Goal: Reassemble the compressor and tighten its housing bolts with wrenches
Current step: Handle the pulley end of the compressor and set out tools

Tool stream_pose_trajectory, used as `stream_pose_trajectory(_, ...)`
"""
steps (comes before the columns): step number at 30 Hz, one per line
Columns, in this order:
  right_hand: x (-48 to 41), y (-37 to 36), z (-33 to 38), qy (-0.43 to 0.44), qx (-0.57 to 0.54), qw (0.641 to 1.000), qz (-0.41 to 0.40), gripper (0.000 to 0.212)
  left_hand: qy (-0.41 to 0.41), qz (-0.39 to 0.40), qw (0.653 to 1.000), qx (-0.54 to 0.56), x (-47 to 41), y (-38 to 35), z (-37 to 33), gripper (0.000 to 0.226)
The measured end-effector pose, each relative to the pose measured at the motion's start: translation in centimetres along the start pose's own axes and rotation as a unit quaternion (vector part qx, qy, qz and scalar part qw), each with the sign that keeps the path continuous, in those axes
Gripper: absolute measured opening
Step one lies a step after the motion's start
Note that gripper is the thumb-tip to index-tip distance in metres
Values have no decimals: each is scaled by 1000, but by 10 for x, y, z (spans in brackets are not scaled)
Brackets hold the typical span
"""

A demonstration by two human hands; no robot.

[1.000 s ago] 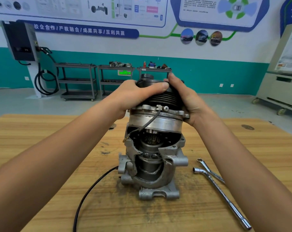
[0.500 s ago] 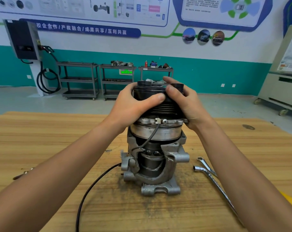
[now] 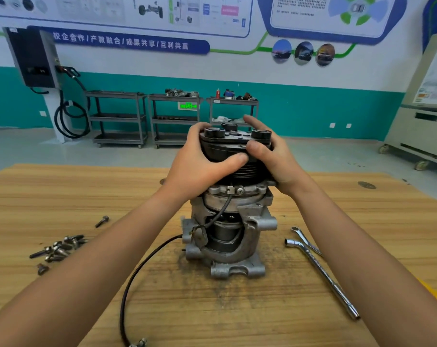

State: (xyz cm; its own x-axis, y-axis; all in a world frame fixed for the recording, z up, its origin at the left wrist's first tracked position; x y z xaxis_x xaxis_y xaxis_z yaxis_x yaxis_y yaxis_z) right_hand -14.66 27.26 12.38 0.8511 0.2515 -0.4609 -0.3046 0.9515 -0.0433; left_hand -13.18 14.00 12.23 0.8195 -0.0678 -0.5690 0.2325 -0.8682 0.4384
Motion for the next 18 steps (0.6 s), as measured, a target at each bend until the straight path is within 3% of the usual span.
stream_pose_trajectory(3,0,3,1,-23,77,997,5,91,0,-29,999,-35,5,2,-1,89)
stream_pose_trajectory(6,15,15,5,-29,115,992,-44,111,16,11,999,-28,4,3,9,95)
stream_pose_trajectory(10,51,5,-1,-36,226,972,-60,130,106,71,991,48,2,0,46,52)
stream_pose_trajectory(13,65,-4,-14,-39,208,975,-73,127,139,97,984,57,10,-14,56,52)
stream_pose_trajectory(18,79,16,-29,-57,139,978,-146,125,208,11,972,108,20,-15,74,59)
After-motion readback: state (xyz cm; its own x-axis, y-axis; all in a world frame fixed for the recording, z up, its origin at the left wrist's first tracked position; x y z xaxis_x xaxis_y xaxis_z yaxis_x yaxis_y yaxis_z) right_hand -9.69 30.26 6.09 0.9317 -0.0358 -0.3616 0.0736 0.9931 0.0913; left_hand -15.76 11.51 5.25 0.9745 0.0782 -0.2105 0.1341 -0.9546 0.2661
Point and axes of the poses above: each hand's wrist, its own x-axis away from the middle knuckle, its own y-axis out of the back of the hand, z = x × y, the point moved 10 cm from there along -x, towards the middle knuckle, and after that the axes turned 11 degrees about -x, right-handed, at the moved point
